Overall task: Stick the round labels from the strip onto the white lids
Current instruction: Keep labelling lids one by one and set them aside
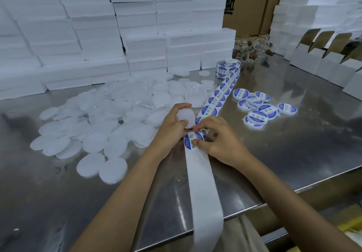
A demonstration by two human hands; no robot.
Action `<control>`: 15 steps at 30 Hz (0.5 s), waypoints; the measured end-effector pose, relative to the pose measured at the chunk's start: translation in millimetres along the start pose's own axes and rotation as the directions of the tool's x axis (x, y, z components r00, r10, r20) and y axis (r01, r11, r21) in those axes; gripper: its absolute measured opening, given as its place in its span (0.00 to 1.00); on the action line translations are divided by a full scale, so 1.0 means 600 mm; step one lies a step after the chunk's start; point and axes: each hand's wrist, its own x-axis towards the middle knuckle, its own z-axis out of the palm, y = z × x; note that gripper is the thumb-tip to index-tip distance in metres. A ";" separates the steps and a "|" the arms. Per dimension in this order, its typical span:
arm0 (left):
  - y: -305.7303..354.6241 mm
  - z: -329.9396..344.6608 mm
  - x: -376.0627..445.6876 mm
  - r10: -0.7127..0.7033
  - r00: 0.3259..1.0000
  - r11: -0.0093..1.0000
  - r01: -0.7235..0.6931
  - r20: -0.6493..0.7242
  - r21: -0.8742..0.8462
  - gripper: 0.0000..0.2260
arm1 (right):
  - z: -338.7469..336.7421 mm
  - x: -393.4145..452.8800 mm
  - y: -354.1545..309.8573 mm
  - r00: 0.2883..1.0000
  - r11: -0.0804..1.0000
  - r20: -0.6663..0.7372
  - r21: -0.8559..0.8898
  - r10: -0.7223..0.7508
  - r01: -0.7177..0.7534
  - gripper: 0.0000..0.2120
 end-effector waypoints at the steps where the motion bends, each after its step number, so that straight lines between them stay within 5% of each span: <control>1: 0.000 0.000 0.001 -0.005 1.000 1.000 0.005 -0.011 0.017 0.23 | 0.000 0.000 -0.002 1.000 1.000 -0.009 0.003 -0.025 0.025 0.11; 5: -0.001 -0.002 0.000 -0.017 0.999 0.999 0.019 -0.038 0.040 0.23 | 0.000 -0.002 -0.012 0.998 0.995 -0.024 0.074 -0.061 0.062 0.06; 8: -0.002 -0.004 0.002 -0.021 0.999 0.998 0.023 -0.038 0.055 0.22 | -0.004 -0.002 -0.019 0.999 0.958 -0.007 0.283 0.047 -0.043 0.06; 12: 0.000 -0.007 0.004 -0.091 0.996 0.990 0.088 -0.022 -0.107 0.22 | -0.017 0.002 -0.021 0.966 0.724 -0.026 0.667 0.257 -0.175 0.10; 15: 0.002 -0.014 0.003 -0.145 0.989 0.961 0.141 -0.002 -0.237 0.21 | -0.026 0.014 -0.017 0.935 0.588 -0.017 0.782 0.353 -0.208 0.10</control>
